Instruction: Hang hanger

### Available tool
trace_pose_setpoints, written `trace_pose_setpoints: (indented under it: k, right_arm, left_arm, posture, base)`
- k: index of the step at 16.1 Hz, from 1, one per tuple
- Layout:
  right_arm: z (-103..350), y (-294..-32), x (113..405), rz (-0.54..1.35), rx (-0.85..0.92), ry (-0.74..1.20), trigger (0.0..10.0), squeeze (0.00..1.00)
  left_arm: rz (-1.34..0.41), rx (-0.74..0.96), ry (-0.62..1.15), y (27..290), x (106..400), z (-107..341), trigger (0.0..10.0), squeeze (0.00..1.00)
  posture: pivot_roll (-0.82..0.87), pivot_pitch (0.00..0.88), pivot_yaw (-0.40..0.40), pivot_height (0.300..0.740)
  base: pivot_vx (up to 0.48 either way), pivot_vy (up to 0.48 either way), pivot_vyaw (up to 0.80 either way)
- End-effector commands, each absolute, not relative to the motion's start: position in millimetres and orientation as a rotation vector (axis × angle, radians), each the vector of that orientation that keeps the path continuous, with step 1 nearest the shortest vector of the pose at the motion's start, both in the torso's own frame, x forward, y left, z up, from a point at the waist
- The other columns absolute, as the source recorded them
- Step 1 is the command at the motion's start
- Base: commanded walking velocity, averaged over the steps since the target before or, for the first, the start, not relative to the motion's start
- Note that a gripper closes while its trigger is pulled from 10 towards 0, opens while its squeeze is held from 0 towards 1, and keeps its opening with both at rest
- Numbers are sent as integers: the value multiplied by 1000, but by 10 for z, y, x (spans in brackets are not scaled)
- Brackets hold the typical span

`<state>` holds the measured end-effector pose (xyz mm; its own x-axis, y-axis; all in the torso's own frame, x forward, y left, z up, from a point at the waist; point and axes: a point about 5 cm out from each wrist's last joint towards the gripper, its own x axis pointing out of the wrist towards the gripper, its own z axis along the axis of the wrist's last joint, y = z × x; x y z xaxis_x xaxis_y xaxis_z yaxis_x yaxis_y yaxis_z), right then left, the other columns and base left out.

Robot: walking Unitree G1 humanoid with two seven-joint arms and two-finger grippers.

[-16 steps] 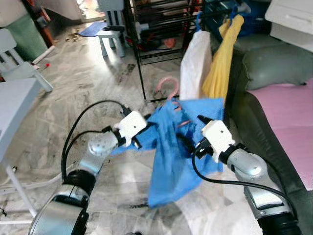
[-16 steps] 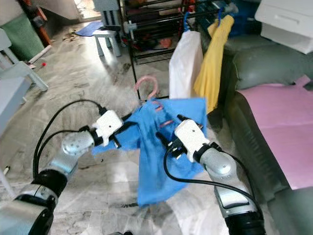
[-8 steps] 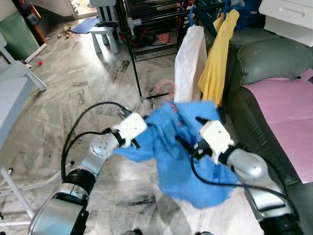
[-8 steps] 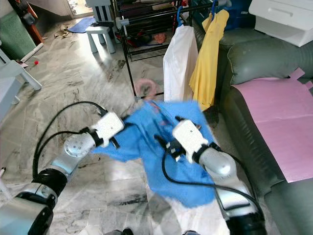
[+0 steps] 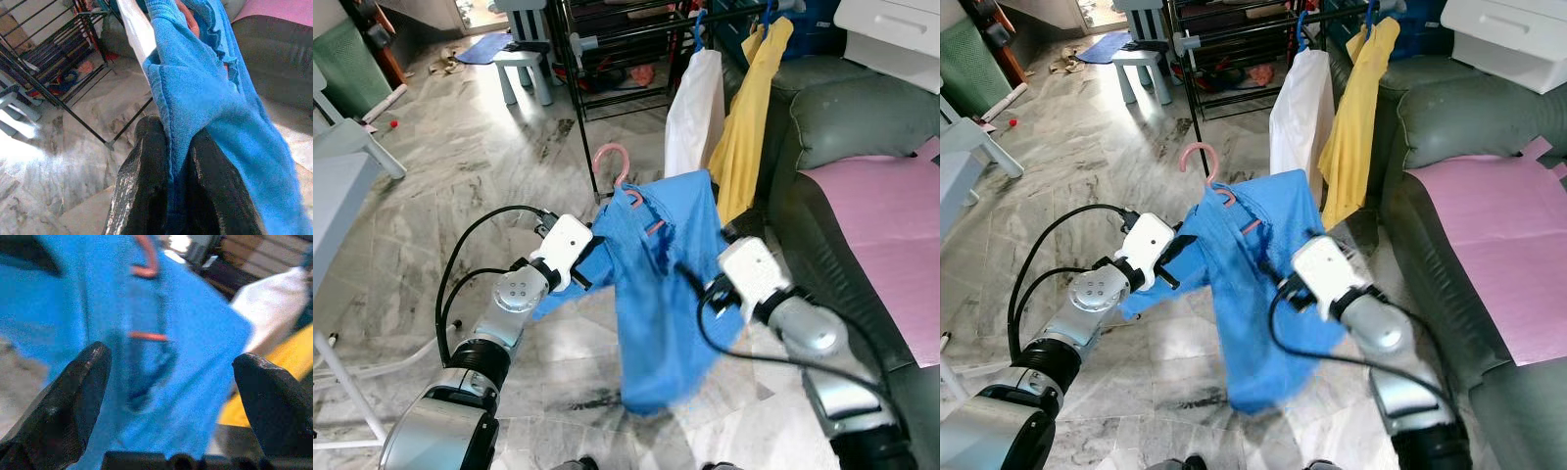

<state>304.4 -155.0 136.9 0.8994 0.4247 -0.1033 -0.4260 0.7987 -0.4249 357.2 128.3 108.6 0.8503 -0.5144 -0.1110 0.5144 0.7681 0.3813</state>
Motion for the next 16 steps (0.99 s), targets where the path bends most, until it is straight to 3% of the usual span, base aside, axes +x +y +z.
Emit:
trace_pose_setpoints:
  k: [1,5,7,10,13,16]
  right_arm:
    - [1469,-1613,3102,384,-462,-45,10000,0]
    - [1433,-1643,3094,393,-478,-34,10000,0]
    - [1470,-1644,3058,498,-504,-51,10000,0]
    - [1547,-1733,3023,626,-597,-35,10000,0]
    - [1967,-2134,2979,748,-817,10,10000,0]
    - [2130,-2326,2941,780,-815,57,10000,0]
  left_arm:
    - [-517,409,-12,1371,3616,1156,10000,0]
    - [-560,383,-56,1302,3619,1231,10000,0]
    - [-732,442,-117,1188,3543,1279,10000,0]
    - [-834,496,-120,1156,3518,1308,10000,0]
    - [-991,659,-164,1188,3480,1408,10000,0]
    - [-1039,706,-174,1220,3449,1402,10000,0]
  posture:
    - [-143,128,116,740]
    - [-147,126,115,740]
    - [-146,125,113,740]
    - [-146,123,114,740]
    - [-153,123,119,740]
    - [-163,128,123,740]
  base:
    - [0,0,0]
    - [0,0,0]
    - [0,0,0]
    - [0,0,0]
    - [0,0,0]
    - [0,0,0]
